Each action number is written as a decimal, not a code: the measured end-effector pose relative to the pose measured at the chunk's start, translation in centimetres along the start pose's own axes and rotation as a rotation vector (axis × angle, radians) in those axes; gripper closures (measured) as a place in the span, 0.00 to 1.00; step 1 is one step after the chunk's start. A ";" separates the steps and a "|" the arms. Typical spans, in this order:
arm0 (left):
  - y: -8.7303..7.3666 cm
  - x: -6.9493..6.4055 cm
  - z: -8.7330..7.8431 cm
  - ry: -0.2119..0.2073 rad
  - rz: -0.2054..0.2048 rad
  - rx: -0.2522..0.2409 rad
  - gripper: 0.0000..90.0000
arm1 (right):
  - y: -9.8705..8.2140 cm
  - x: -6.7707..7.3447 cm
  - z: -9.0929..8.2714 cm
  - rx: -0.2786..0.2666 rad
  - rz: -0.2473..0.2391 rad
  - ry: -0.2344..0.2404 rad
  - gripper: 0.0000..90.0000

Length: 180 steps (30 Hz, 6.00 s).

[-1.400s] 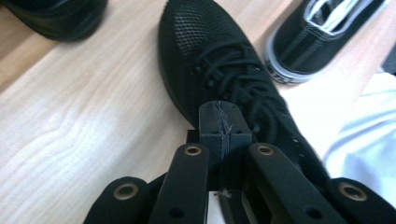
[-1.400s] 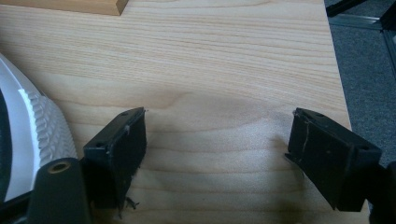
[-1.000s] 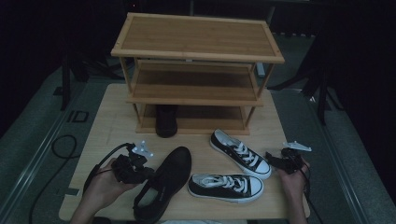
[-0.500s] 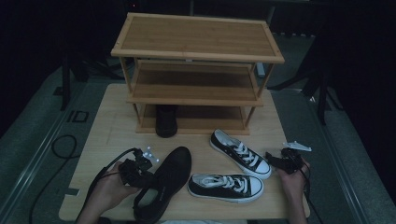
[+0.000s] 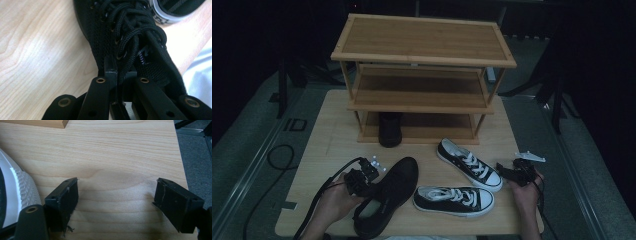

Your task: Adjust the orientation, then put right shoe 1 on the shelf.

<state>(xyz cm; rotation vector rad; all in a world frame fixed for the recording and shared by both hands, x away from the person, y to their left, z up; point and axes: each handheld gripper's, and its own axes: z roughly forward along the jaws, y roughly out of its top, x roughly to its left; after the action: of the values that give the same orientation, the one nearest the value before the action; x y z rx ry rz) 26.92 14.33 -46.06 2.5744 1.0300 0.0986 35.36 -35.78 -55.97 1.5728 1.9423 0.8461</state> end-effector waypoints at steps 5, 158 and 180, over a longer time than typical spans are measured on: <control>0.3 1.9 0.2 -0.070 -0.049 -0.065 0.97 | 0.0 0.0 0.0 0.000 0.000 0.001 0.21; -2.2 1.1 6.4 0.125 -0.023 -0.152 0.99 | 0.0 0.0 0.0 0.001 -0.002 0.005 0.21; 2.9 -1.3 9.0 0.038 0.049 -0.200 1.00 | 0.0 0.0 0.0 0.001 -0.002 0.005 0.21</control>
<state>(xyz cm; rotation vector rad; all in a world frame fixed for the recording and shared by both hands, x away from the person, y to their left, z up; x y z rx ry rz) 29.65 8.74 -53.31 2.4246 0.9201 0.2509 35.39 -35.76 -55.95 1.5705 1.9474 0.8490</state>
